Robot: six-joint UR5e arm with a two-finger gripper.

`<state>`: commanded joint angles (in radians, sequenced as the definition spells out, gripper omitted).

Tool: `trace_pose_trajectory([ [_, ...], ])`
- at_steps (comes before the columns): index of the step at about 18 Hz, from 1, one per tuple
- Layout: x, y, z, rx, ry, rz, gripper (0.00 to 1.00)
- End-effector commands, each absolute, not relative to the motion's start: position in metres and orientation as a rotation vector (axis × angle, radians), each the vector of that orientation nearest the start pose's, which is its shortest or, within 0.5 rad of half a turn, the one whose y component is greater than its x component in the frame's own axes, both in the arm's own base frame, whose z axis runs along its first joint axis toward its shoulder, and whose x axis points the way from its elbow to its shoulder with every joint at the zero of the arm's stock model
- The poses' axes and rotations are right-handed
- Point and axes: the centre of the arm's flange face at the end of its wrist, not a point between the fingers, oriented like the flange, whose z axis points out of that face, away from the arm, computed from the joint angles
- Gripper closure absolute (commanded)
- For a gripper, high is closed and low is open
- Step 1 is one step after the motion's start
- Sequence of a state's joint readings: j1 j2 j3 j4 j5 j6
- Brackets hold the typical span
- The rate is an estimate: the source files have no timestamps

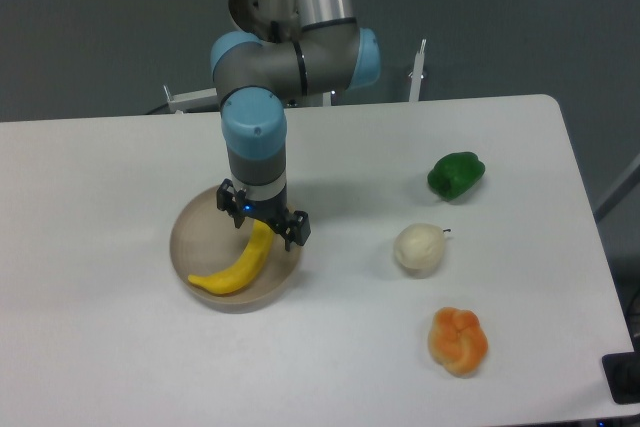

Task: Pick up the banana from the plate
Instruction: 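Lower the gripper onto the banana and close it around the banana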

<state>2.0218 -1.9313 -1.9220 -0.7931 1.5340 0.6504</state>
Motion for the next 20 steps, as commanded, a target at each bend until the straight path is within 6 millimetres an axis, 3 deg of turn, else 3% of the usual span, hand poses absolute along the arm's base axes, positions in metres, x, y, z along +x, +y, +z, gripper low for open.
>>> trace_pose_trajectory([
  [2, -0.106, 0.562, 0.206, -3.054, 0.317, 0.001, 0.0],
  [6, -0.099, 0.566, 0.191, -3.08, 0.335, 0.008, 0.0],
  [10, -0.099, 0.569, 0.189, -3.081, 0.34, 0.01, 0.0],
  [11, -0.099, 0.569, 0.188, -3.082, 0.34, 0.009, 0.03],
  [12, -0.099, 0.568, 0.187, -3.083, 0.34, 0.008, 0.15],
  [13, -0.099, 0.568, 0.187, -3.083, 0.34, 0.008, 0.34],
  [15, -0.099, 0.569, 0.188, -3.081, 0.345, 0.007, 0.53],
  [20, -0.1, 0.568, 0.19, -3.078, 0.344, 0.009, 0.62],
])
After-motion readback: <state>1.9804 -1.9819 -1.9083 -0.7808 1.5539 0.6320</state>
